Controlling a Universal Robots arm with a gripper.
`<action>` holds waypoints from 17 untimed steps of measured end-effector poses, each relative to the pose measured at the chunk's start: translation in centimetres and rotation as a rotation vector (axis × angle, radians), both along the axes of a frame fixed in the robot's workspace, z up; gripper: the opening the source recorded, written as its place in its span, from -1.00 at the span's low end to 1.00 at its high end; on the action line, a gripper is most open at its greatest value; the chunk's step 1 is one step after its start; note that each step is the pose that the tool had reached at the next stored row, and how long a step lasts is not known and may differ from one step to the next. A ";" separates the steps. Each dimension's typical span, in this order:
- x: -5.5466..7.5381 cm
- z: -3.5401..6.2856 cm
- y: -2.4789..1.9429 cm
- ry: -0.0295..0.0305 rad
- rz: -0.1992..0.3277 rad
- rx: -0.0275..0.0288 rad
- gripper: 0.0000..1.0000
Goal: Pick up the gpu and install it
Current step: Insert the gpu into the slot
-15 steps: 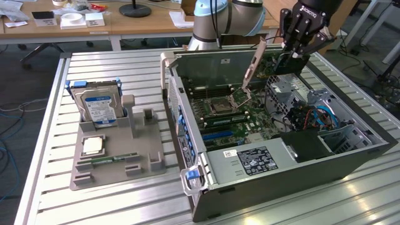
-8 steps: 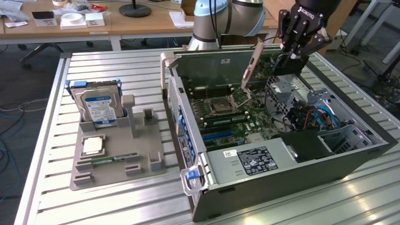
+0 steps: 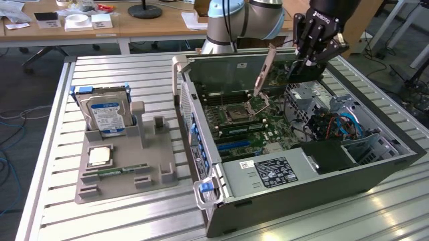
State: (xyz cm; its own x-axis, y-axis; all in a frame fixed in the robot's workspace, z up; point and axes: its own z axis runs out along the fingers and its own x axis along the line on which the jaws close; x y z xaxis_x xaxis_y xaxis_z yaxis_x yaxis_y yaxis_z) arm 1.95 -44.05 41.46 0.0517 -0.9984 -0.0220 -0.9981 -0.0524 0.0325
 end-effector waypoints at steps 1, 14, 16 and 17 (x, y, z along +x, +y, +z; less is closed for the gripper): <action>-0.2 -0.13 0.00 0.0000 -0.002 0.0001 -0.47; -1.1 -1.18 0.00 -0.0001 -0.018 0.0000 -0.47; -1.1 -1.18 0.00 -0.0001 -0.018 0.0000 -0.47; -1.1 -1.19 -0.01 -0.0001 -0.018 0.0002 -0.47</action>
